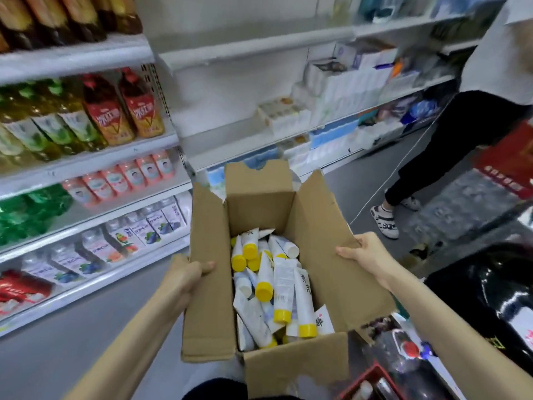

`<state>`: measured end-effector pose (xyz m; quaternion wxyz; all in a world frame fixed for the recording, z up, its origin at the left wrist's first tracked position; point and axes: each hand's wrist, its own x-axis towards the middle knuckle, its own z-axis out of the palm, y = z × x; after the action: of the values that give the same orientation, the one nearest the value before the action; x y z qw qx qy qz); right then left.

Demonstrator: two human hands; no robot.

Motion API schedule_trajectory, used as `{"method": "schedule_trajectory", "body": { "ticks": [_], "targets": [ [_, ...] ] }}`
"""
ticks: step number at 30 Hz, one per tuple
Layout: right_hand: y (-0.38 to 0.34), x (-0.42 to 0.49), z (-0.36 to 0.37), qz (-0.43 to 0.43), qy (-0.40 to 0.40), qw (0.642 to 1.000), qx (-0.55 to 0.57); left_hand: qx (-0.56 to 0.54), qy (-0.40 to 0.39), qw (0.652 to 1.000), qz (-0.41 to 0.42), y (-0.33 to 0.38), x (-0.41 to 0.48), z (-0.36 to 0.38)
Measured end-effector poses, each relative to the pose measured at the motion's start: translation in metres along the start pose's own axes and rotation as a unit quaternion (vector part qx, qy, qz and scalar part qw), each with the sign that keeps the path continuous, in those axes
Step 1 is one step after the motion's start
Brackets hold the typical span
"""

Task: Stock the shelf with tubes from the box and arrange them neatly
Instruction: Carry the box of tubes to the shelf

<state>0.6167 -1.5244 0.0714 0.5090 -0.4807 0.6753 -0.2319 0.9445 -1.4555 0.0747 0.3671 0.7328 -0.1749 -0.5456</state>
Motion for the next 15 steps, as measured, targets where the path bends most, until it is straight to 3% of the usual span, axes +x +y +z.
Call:
{"method": "schedule_trajectory", "body": {
  "ticks": [8,15],
  "targets": [
    [-0.076,0.204,0.002,0.043,0.06,0.997,0.005,0.064,-0.007,0.998,0.009,0.149,0.203,0.066],
    [-0.125,0.339,0.003,0.059,0.13,0.99,0.003,0.188,0.023,0.979,0.075,0.259,0.323,0.121]
  ]
}}
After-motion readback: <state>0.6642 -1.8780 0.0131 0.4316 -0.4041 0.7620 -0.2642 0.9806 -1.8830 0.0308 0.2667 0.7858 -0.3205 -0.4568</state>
